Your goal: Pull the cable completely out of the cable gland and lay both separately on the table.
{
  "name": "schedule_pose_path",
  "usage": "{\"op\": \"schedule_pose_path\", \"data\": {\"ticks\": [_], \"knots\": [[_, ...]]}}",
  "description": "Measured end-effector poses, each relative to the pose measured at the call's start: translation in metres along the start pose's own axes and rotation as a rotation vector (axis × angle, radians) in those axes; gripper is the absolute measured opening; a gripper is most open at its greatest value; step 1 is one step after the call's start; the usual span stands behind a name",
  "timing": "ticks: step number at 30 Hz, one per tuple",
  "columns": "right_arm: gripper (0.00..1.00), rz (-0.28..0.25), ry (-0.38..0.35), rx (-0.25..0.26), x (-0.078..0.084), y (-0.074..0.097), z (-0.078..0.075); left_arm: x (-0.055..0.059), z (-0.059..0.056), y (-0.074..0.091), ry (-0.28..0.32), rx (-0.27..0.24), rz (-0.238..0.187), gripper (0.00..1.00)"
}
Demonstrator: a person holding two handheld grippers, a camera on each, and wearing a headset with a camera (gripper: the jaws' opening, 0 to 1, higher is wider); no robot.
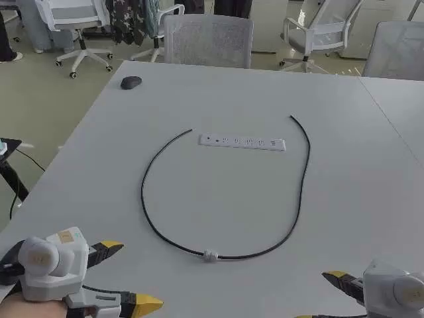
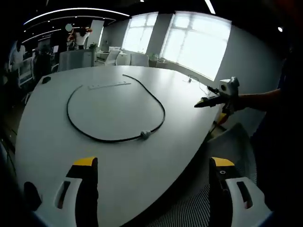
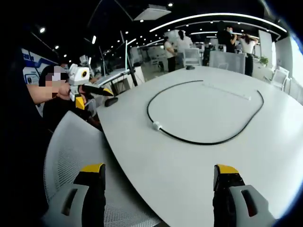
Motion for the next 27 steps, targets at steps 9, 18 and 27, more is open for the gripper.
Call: {"op": "schedule_pose_path", "data": {"ticks": [9,18,27], "knots": [[0.90,-0.018,-0.039,0.003,0.000,0.000,-0.001,0.000,0.001,-0.001,-0.012,0.000,0.012,0.94],[0.89,-0.006,-0.041,-0.001,-0.002,0.000,-0.003,-0.001,-0.002,-0.003,-0.049,0.011,0.036,0.95],[0.89,-0.002,-0.008,-0.023,-0.018,-0.016,-0.002,-0.002,-0.003,-0.004,-0.054,0.015,0.035,0.97]]}}
Point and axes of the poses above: the centre of the closed fingertips' face, and the gripper's own axes: y roughly backward along the fingers, z roughly to its left, x roughly out of its underside, the point moved 7 cm from there along y, roughly backward along the fingers, and after that the axes turned 2 degrees about y, right-handed, at the moved point
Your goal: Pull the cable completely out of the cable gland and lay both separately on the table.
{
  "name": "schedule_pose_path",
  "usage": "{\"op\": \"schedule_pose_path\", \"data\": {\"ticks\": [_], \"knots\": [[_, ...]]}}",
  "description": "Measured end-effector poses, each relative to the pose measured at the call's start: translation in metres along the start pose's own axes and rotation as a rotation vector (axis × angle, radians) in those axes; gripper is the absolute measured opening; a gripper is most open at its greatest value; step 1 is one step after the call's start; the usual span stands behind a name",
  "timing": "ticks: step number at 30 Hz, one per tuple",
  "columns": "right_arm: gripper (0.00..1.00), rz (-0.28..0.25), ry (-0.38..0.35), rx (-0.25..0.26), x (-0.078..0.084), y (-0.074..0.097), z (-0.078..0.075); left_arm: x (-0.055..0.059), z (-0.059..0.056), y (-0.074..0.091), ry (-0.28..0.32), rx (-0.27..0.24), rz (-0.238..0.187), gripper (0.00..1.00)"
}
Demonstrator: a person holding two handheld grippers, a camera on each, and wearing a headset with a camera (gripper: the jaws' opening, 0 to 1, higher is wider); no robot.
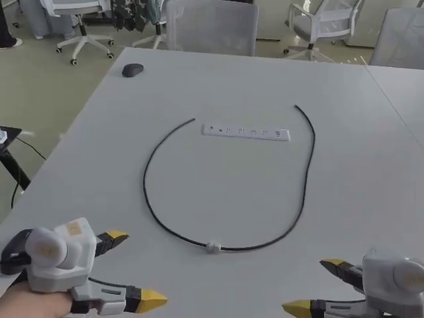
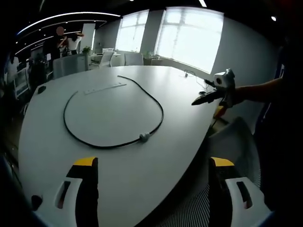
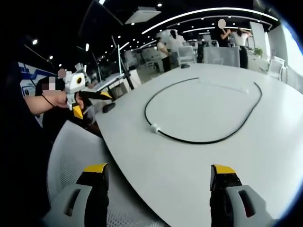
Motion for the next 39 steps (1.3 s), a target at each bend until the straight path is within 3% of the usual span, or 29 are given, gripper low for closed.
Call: {"op": "schedule_pose_path", "data": {"ticks": [2,9,18,31,39], "knots": [[0.89,0.000,0.015,-0.007,-0.005,-0.004,-0.001,0.002,0.000,-0.002,-0.015,0.006,0.021,0.96],[0.86,-0.008,0.059,-0.013,-0.028,-0.020,-0.008,0.001,0.004,-0.005,0.010,-0.001,-0.004,0.98],[0.83,0.014,0.126,-0.038,-0.049,-0.049,-0.009,0.009,0.008,-0.010,0.020,0.005,0.004,0.99],[0.78,0.099,0.201,-0.085,-0.059,-0.082,-0.009,0.002,0.017,-0.006,0.044,-0.001,-0.038,0.98],[0.74,0.123,0.231,-0.116,-0.070,-0.101,-0.009,0.017,0.019,-0.005,0.039,-0.004,-0.002,0.98]]}}
Point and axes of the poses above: the centre of the closed fingertips' face, and the gripper's own axes: y roughly backward along the fingers, z roughly to its left, x roughly out of its underside, the point moved 7 cm from there along y, roughly backward along the fingers, and after that the axes turned 2 degrees about y, right-handed, at the moved point
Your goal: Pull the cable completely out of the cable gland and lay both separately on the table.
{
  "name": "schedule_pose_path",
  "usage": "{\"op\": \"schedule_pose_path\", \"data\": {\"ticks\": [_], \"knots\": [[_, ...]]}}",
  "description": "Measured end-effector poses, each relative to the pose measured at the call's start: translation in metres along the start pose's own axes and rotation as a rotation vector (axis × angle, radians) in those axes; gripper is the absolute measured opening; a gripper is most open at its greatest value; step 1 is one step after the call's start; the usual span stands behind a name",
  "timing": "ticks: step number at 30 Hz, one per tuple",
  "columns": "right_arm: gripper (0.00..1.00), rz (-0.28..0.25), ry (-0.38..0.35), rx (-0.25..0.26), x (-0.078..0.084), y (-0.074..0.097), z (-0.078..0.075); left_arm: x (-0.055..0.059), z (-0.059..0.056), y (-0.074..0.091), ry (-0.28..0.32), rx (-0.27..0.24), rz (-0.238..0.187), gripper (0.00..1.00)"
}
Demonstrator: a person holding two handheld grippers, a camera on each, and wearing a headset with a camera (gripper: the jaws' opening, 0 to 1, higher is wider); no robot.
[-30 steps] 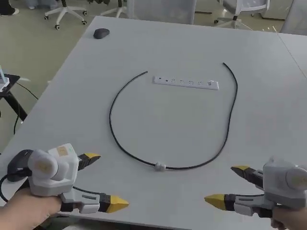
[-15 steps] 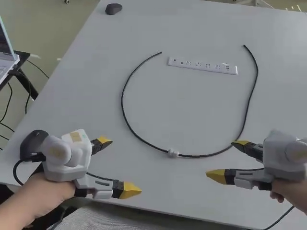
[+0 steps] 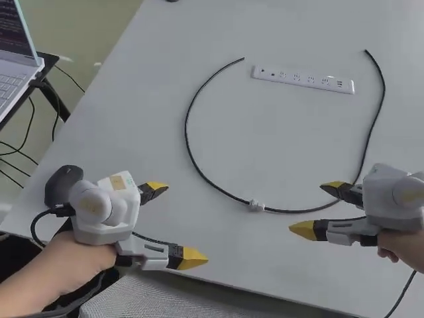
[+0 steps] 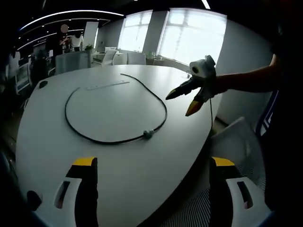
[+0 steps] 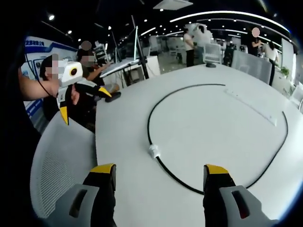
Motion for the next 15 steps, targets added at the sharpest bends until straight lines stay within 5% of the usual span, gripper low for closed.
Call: {"op": "schedule_pose_path", "data": {"ticks": [15], "knots": [[0.55,0.101,0.055,-0.074,-0.009,-0.045,0.001,0.004,0.009,0.005,0.010,-0.022,0.017,0.97]]}}
Point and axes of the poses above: the centre of the closed fingertips' face, and the gripper's own axes: y roughly backward along the fingers, z roughly to its left, x roughly out of its underside, the point moved 7 cm from there along y, roughly backward along the fingers, and after that the axes turned 2 degrees about y, right-handed, at the moved point
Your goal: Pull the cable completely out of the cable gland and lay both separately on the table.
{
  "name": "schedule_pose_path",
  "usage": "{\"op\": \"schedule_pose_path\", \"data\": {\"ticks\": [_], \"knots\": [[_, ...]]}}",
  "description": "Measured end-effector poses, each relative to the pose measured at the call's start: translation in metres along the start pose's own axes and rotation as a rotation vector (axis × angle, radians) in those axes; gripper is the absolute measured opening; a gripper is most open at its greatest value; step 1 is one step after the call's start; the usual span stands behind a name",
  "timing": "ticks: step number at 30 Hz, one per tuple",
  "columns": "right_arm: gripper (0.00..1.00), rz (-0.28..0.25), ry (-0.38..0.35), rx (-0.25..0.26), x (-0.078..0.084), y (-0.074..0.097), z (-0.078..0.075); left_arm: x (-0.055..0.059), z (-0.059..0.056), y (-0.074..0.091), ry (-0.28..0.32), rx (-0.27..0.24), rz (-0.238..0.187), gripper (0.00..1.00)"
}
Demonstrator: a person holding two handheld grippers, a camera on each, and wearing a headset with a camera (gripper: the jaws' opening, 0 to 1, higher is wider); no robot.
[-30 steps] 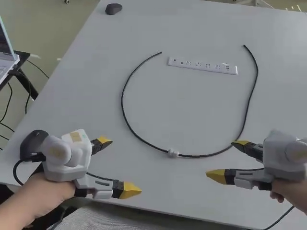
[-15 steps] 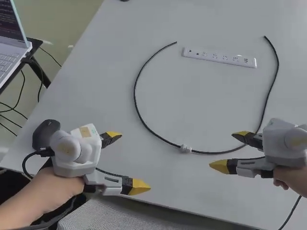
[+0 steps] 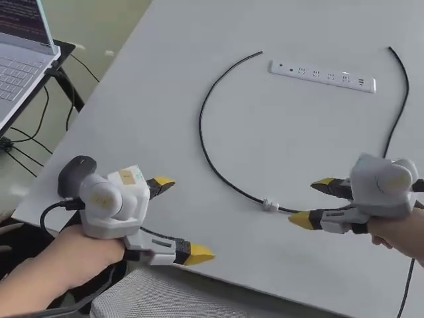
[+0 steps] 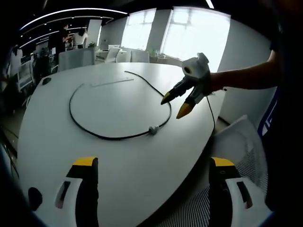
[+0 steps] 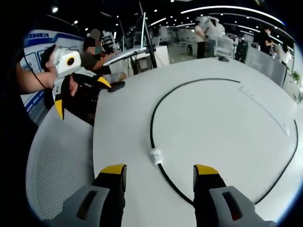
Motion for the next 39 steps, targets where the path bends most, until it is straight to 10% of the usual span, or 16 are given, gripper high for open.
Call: {"op": "schedule_pose_path", "data": {"ticks": [39], "knots": [[0.17,0.200,0.172,-0.100,0.006,-0.064,0.000,0.014,0.010,0.019,0.093,-0.009,-0.012,0.91]]}}
Point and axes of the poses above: the centre of the closed fingertips' face, and the gripper's own axes: y roughly backward along the fingers, z roughly to its left, x roughly out of its underside, the point moved 7 cm from there along y, roughly backward along the fingers, and after that the axes turned 2 degrees about y, right-handed, at the moved point
